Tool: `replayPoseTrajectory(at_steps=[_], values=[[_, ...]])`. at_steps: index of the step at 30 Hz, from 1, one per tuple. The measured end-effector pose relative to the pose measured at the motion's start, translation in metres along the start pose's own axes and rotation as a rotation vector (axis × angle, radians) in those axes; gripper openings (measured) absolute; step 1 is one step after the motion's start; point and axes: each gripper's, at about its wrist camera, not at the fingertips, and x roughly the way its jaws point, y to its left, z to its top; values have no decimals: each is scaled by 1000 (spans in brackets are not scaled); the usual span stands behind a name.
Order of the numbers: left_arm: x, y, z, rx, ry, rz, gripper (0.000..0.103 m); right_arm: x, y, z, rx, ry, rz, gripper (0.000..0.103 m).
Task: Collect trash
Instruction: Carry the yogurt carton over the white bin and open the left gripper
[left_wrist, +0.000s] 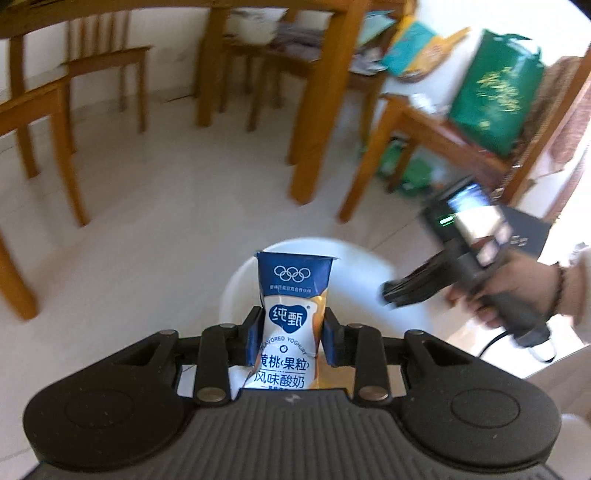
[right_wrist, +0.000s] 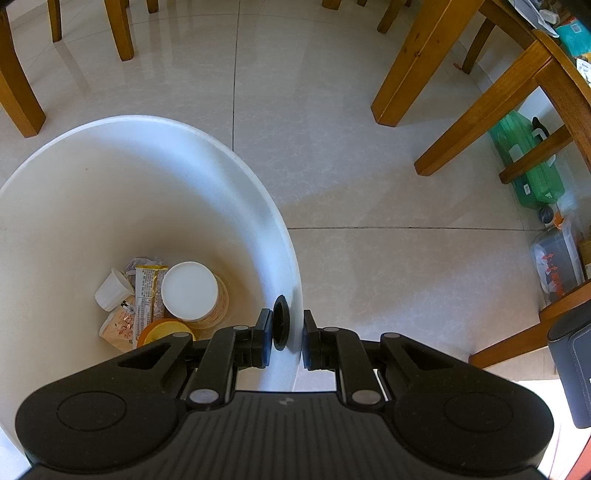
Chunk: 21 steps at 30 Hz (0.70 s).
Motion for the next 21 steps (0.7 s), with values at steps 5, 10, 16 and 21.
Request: replayPoseTrajectory(at_steps=[5, 10, 16, 21], values=[[22, -14, -1, 24, -29, 35, 79, 1, -1, -1, -4, -3, 1, 18], [26, -8, -8, -2, 1, 69, 79, 2, -1, -2, -9, -1, 5, 19], [18, 21, -22, -68, 33, 157, 83, 3, -2, -2, -9, 2, 8, 18], [14, 53, -36, -126, 51, 255, 87, 3, 0, -3, -8, 3, 6, 18]])
